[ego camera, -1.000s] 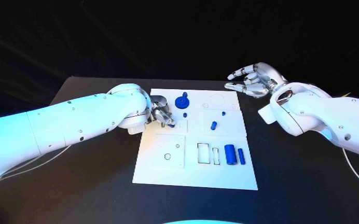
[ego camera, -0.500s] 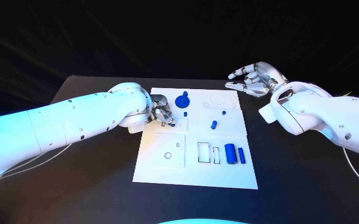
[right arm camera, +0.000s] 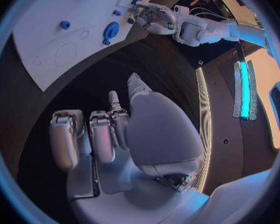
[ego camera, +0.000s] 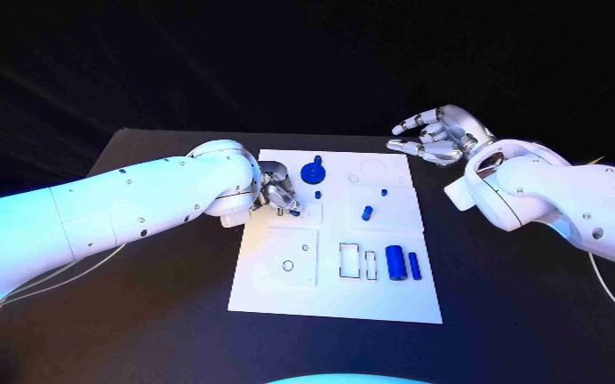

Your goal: Assemble the parts on the task board

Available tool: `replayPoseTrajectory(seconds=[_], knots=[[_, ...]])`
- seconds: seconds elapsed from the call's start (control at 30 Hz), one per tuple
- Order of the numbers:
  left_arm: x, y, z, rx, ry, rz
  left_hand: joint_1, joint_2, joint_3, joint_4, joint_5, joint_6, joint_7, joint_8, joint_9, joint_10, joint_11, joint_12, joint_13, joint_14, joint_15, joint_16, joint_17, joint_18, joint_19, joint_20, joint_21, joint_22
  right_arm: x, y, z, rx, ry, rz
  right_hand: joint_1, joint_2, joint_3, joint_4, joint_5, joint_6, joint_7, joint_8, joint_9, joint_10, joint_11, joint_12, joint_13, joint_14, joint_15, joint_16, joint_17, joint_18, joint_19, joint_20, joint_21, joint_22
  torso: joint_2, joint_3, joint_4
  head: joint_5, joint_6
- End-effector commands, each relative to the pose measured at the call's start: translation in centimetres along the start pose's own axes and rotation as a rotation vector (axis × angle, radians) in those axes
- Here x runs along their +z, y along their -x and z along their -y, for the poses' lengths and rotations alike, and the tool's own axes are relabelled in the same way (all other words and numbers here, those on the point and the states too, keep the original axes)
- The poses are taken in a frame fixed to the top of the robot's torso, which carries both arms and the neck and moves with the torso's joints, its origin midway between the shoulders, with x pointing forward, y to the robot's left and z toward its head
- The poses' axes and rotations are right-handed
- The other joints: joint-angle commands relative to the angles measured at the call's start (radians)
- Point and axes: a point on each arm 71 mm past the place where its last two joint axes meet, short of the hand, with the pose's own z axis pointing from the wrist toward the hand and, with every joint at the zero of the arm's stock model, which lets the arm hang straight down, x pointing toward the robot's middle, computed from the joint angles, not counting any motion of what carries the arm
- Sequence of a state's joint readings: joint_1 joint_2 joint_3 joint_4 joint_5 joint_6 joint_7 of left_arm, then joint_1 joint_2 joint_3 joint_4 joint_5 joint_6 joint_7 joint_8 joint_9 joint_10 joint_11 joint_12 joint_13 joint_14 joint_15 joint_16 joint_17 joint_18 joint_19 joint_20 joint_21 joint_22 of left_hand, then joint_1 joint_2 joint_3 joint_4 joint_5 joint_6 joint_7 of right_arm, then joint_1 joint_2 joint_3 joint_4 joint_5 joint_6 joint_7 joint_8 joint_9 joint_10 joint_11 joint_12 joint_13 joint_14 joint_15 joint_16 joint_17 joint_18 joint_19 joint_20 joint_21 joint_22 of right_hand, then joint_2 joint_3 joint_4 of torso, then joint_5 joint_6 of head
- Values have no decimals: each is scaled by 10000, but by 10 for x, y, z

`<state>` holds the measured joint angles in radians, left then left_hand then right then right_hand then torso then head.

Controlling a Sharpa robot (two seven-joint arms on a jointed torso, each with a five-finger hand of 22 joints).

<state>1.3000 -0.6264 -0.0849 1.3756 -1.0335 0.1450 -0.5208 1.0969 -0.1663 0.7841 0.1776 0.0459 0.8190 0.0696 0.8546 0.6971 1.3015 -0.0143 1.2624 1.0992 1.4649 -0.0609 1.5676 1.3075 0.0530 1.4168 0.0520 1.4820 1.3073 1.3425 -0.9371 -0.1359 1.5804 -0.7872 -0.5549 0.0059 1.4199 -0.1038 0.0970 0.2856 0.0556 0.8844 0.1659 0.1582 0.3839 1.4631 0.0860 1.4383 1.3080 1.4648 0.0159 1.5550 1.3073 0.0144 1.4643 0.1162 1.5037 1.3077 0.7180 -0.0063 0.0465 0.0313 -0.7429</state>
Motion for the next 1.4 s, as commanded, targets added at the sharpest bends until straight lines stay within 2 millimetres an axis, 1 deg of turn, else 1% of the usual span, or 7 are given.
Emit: replayPoseTrajectory(seconds=[0.03, 0.47, 0.7, 0.87, 1.13, 1.27, 1.4], knots=[[1, -4, 3, 2, -71, -293, -192, -10, 855, -893, 50, 140, -184, 53, -21, 97, -16, 60, 19, 1059, -72, 32, 2633, -65, 54, -28, 57, 704, 0, -1, -1, -5, 148, -86, -39, 32, -48, 3, -51, -59, 0, 48, 13, 58, -46, 7, 1545, 904, -88, -47, 1985, 52, 662, -55, -42, 2082, 5, 2, 6, 2, -9], [3, -4, 5, -38, -85, -308, -642, -3, 379, -561, 44, 241, -221, 84, -31, 110, -46, 89, 65, 1059, -103, 32, 2633, -69, 70, -69, 53, 718, 0, -1, -1, 10, 144, -79, -58, 39, -56, 7, -51, -70, 1, 52, 13, 49, -45, -6, 1535, 902, -87, -51, 1974, 56, 655, -55, -57, 2071, 17, 1, 0, -18, -14], [5, -5, 6, -63, -65, -349, -706, -2, 230, -500, 45, 252, -230, 84, -37, 112, -54, 98, 79, 1059, -111, 32, 2633, -72, 79, -76, 55, 728, 0, -1, -1, 8, 142, -55, -112, 34, -85, 19, -52, -85, 2, 61, 14, 44, -43, -11, 1531, 897, -86, -57, 1957, 64, 638, -55, -88, 2048, 3, -4, 2, -41, -50], [5, -5, 5, -57, -56, -400, -774, -62, 44, -445, 45, 263, -236, 81, -45, 108, -60, 101, 87, 1059, -117, 32, 2633, -72, 82, -83, 53, 731, 0, 0, 0, 7, 139, -33, -138, 30, -100, 24, -52, -90, 3, 66, 15, 43, -43, -12, 1530, 898, -85, -57, 1959, 64, 639, -55, -87, 2049, 2, -1, -1, -37, -57], [6, -4, 4, -86, -23, -374, -1083, -183, -708, -77, 43, 332, -218, 72, -76, 79, -43, 88, 79, 1059, -107, 32, 2633, -74, 88, -85, 45, 736, -1, 0, 0, 6, 142, -11, -200, 26, -136, 31, -53, -100, 2, 81, 17, 40, -42, -16, 1527, 895, -85, -62, 1947, 64, 639, -54, -88, 2050, -6, -2, 10, -47, -51], [6, -4, 3, -99, 1, -362, -1144, -186, -1155, 134, 46, 350, -213, 56, -97, 68, -39, 85, 81, 1059, -103, 32, 2633, -74, 91, -81, 41, 741, -1, 0, 0, 6, 144, -10, -257, 27, -168, 34, -53, -112, 1, 94, 19, 29, -42, -29, 1515, 892, -85, -66, 1935, 67, 632, -54, -102, 2040, -7, -5, 4, -43, -47], [6, -3, 2, -105, 20, -359, -1135, -179, -1351, 226, 48, 354, -214, 45, -108, 71, -38, 91, 93, 1059, -102, 32, 2633, -74, 91, -79, 38, 741, -1, 0, 0, 6, 143, -5, -291, 27, -187, 35, -53, -119, 1, 103, 21, 27, -43, -32, 1513, 893, -85, -66, 1939, 68, 630, -54, -106, 2038, -6, -8, 10, -44, -42]])
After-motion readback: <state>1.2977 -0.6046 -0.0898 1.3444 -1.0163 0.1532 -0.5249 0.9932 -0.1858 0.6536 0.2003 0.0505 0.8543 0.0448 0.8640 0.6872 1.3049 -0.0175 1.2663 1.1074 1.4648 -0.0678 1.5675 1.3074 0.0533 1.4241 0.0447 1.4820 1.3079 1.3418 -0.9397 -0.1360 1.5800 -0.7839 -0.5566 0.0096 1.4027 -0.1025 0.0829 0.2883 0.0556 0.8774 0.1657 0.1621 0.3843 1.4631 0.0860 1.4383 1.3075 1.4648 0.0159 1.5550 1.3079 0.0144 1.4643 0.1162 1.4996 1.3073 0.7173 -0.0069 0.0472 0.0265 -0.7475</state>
